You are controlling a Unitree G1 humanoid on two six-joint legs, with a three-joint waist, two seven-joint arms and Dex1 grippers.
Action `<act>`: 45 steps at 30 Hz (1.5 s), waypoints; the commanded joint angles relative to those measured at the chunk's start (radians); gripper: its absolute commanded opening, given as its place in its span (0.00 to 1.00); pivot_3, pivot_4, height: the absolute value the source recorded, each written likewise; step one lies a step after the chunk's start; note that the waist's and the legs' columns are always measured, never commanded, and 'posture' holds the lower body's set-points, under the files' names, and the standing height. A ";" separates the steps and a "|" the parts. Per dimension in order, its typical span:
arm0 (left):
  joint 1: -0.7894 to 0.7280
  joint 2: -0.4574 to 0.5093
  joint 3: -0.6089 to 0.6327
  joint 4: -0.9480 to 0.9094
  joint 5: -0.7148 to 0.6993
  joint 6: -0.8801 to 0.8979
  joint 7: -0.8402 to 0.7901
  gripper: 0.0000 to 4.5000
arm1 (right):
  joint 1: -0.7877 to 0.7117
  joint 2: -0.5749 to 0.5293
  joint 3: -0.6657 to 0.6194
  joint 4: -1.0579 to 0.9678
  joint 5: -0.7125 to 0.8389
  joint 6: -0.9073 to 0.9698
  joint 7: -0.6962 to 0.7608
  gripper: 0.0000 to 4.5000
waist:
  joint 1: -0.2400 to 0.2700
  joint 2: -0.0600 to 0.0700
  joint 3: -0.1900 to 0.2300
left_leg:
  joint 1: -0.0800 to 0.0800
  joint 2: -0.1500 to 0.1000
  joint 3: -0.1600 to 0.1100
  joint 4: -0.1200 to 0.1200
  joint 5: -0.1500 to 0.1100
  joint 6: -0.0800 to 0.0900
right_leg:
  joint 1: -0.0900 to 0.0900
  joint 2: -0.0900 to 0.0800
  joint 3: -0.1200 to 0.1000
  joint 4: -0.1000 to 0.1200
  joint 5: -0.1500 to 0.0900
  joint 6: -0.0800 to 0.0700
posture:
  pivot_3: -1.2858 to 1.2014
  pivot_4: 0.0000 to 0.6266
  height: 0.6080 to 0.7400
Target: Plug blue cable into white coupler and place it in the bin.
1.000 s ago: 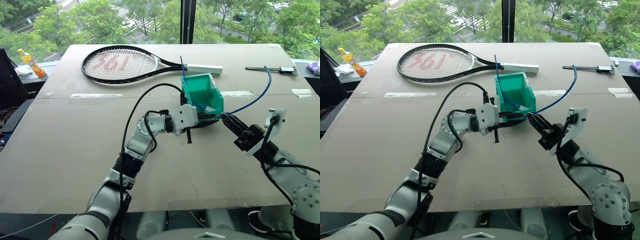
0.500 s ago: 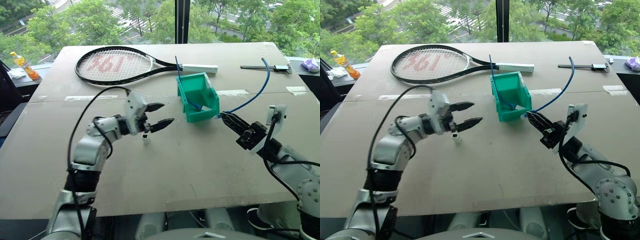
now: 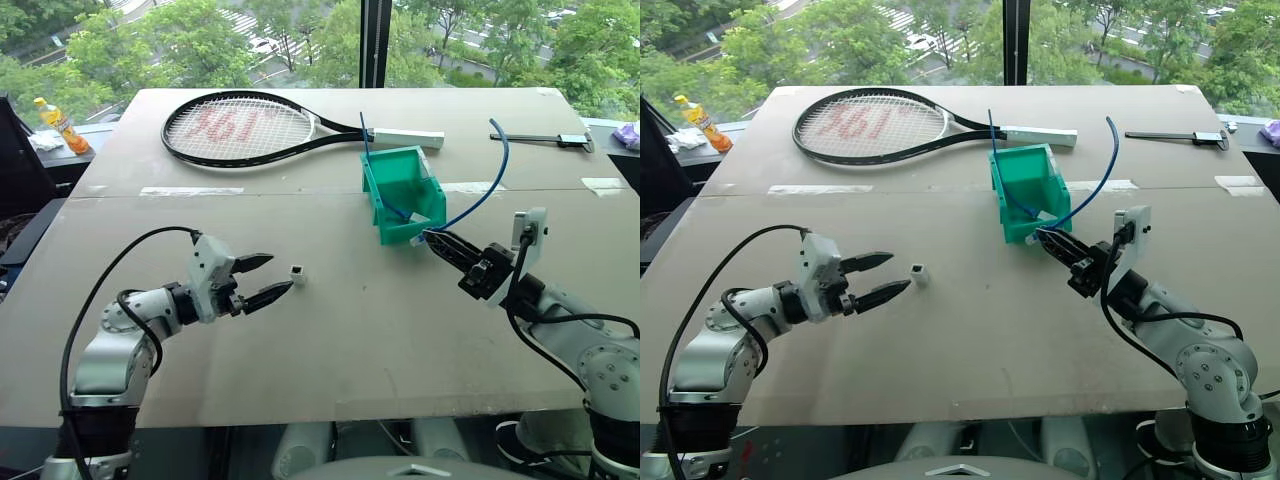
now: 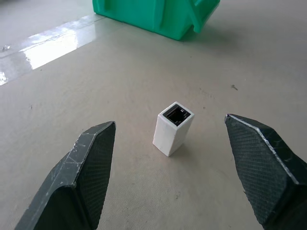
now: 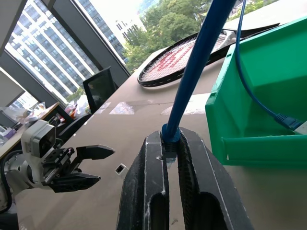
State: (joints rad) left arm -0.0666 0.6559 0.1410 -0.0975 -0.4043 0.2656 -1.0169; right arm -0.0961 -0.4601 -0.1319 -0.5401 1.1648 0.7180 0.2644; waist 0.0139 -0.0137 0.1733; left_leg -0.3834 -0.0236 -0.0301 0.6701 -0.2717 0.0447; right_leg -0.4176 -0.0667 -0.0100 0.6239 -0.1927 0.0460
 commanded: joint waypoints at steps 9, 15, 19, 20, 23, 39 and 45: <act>-0.179 -0.007 -0.130 0.270 0.132 -0.232 -0.093 0.83 | 0.053 0.001 -0.016 -0.093 0.013 -0.007 -0.033 0.00 | -0.001 0.000 0.000 | 0.000 0.000 0.001 0.000 0.000 0.000 | 0.000 0.000 0.000 0.000 0.000 0.000 | 0.52 0.24 1.00; -0.302 -0.018 -0.183 0.445 0.178 -0.330 -0.167 0.83 | 0.078 0.000 -0.023 -0.115 0.016 -0.011 -0.049 0.00 | -0.002 0.000 0.000 | 0.000 0.000 0.000 0.000 0.000 0.000 | -0.001 0.001 0.000 0.000 0.001 0.001 | 0.52 0.24 1.00; -0.334 -0.012 -0.197 0.508 0.188 -0.376 -0.218 0.77 | 0.088 0.000 -0.025 -0.127 0.018 -0.013 -0.058 0.00 | -0.004 -0.001 0.000 | 0.000 0.000 0.001 0.000 0.000 0.000 | -0.001 0.001 0.000 0.000 0.002 0.004 | 0.52 0.24 1.00; -0.338 -0.011 -0.199 0.518 0.188 -0.386 -0.232 0.71 | 0.090 -0.001 -0.025 -0.128 0.019 -0.014 -0.060 0.00 | -0.004 -0.001 0.000 | 0.000 0.000 0.001 0.000 0.000 0.000 | -0.001 0.000 0.000 0.000 0.002 0.004 | 0.52 0.24 1.00; -0.347 -0.009 -0.205 0.534 0.179 -0.393 -0.282 0.43 | 0.094 -0.005 -0.025 -0.130 0.016 -0.013 -0.060 0.00 | -0.003 -0.001 0.000 | 0.000 0.000 0.001 0.000 0.000 0.000 | -0.001 0.000 0.000 0.000 0.002 0.004 | 0.52 0.24 1.00; -0.427 -0.135 -0.389 0.213 0.182 -0.105 -0.257 0.08 | -0.160 -0.216 0.190 -0.016 -0.316 -0.046 0.331 0.00 | -0.002 -0.002 0.001 | -0.002 0.000 0.000 0.001 0.000 0.001 | -0.001 0.001 -0.001 0.000 0.002 0.004 | 0.52 0.24 1.00; -0.511 -0.206 -0.474 0.374 0.278 -0.213 -0.252 0.08 | -0.307 -0.231 0.344 0.162 -0.519 -0.129 0.538 0.00 | -0.005 -0.002 0.001 | -0.001 -0.001 0.000 0.001 0.000 0.001 | -0.001 0.002 -0.001 0.000 0.002 0.004 | 0.52 0.24 1.00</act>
State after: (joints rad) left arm -0.5604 0.4542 -0.3286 0.2607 -0.1416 0.0936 -1.2652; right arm -0.3798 -0.6947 0.2040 -0.3828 0.6790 0.6270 0.7545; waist 0.0094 -0.0155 0.1740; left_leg -0.3849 -0.0244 -0.0301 0.6711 -0.2720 0.0453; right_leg -0.4187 -0.0645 -0.0107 0.6239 -0.1903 0.0502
